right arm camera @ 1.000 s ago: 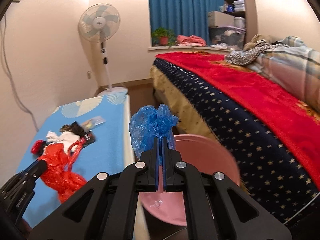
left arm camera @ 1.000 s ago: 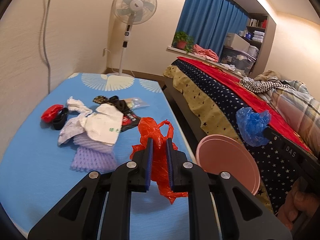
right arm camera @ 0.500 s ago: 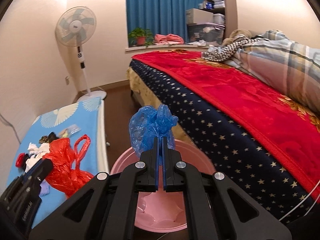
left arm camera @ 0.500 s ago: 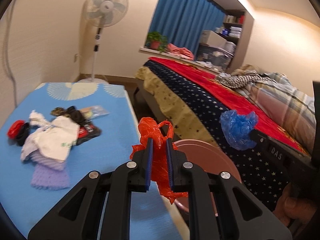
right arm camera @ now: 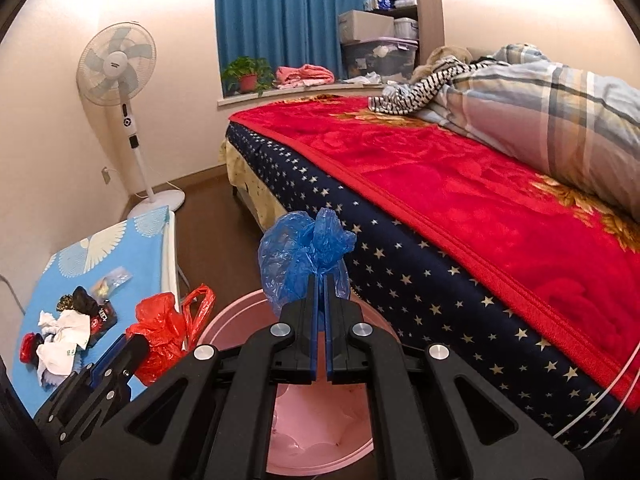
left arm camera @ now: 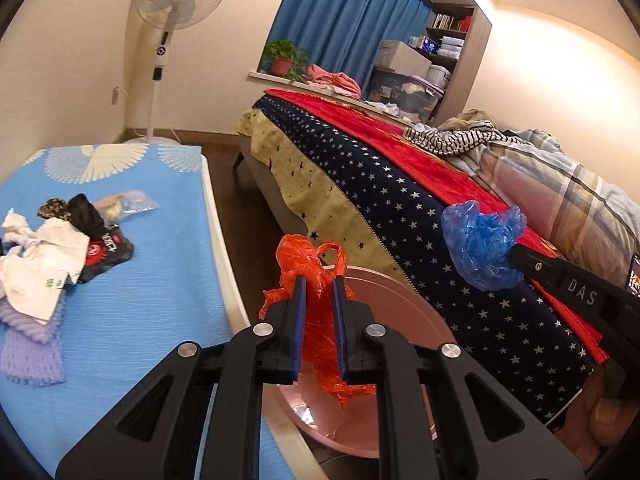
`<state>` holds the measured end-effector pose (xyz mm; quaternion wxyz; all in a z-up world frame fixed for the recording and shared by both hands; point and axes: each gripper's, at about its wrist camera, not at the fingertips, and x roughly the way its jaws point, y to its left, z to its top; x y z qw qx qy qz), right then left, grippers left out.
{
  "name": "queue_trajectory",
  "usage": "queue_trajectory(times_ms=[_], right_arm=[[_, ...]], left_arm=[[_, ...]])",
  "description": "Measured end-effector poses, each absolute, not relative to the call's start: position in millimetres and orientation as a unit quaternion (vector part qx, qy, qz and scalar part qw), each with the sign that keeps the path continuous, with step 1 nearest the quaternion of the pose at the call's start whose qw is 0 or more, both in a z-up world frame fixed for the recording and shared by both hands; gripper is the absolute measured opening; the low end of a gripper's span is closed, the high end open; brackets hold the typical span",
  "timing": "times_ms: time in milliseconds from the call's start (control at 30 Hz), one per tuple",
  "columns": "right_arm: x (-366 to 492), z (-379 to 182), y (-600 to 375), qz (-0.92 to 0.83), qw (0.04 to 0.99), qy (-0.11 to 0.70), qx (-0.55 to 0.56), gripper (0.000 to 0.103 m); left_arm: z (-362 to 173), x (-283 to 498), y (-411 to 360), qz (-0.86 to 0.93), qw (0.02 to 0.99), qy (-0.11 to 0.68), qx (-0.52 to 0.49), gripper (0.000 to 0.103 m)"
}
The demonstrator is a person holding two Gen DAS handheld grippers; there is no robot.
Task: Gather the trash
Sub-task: 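Carry both bags over the pink bin and open both tools to drop them, then move both tools back over the bed toward the white paper bag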
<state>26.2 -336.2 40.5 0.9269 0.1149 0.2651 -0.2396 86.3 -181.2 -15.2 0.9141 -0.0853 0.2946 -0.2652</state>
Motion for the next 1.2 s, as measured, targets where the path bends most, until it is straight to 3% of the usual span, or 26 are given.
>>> queue_trajectory(times_ms=[133,200,267,933,1200], right_arm=[[28,39,-338,-0.247,0.923,0.270,0.114,0.008],[28,38,-339,-0.255,0.921,0.271,0.116,0.034],[26,37,-342,-0.259,0.920,0.268,0.124,0.045],[24,49,-275,-0.129,0.954,0.238,0.130,0.044],[40,39,-237,-0.043,0.958,0.243,0.147,0.029]], left_arm=[[-22,93,-189,-0.276,0.904,0.316,-0.087,0.017],[-26,96,-190,-0.280,0.899,0.326,-0.089,0.024],[-28,97,-184,-0.276,0.897,0.330,-0.101,0.024],[-2,73,-92,-0.201,0.927,0.293,-0.121,0.024],[-5,67,-39,-0.122,0.941,0.285,-0.134,0.024]])
